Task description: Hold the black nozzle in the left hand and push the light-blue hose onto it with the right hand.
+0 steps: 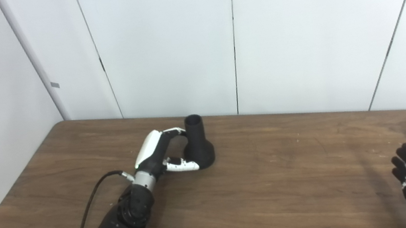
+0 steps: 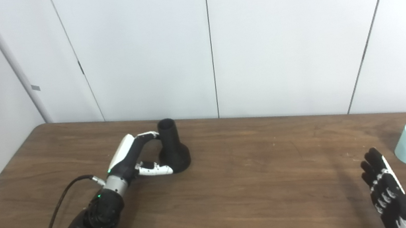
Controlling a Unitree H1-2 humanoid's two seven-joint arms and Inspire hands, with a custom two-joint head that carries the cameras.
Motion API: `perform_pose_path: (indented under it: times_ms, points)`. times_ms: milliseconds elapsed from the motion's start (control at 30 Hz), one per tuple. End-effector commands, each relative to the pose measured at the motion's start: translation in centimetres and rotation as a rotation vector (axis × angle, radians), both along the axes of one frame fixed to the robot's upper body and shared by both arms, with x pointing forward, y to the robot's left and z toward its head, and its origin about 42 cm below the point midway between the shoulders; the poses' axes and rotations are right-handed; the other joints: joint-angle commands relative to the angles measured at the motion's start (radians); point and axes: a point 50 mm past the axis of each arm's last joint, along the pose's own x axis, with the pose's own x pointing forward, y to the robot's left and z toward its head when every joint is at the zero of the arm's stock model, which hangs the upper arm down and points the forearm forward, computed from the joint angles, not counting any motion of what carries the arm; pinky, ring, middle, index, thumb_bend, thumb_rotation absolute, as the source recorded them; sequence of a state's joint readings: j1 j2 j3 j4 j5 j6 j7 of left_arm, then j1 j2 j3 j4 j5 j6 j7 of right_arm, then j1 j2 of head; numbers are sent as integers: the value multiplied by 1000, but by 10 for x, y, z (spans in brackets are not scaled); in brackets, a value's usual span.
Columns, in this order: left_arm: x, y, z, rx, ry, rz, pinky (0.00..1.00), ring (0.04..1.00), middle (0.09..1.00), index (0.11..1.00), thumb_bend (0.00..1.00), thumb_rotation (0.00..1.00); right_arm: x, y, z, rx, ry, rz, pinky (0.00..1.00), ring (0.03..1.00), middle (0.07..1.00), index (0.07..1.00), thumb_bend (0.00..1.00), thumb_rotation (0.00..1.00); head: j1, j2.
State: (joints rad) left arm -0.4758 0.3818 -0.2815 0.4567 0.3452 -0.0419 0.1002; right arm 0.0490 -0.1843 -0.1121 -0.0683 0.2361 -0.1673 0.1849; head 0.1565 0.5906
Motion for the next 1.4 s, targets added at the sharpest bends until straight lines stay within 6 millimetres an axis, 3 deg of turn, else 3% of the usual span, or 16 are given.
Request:
perform_pose_path:
  times_ms: [0,600,933,1200,1367]
  points:
    - [-25,-3,-45,103,196,-31,991,892,758,482,517,71,-9,4,-8,23,20,-6,1000,1000,1000,1000,768,1000,2,0]
    - [-39,-50,-46,34,189,-166,1000,889,754,484,517,71,-8,23,2,17,18,6,1000,1000,1000,1000,777,1000,-89,38]
    - [-57,-64,-51,10,218,-237,1000,886,748,484,517,72,-8,43,12,2,10,3,1000,1000,1000,1000,772,1000,-183,69]
    - [-62,-70,-40,0,209,-288,1000,885,753,485,518,73,-5,58,21,-11,11,0,1000,1000,1000,1000,760,1000,-251,104]
    - [-72,-79,-37,-5,206,-314,989,884,753,484,518,72,-6,66,26,-17,14,-14,1000,1000,1000,1000,762,1000,-269,104]
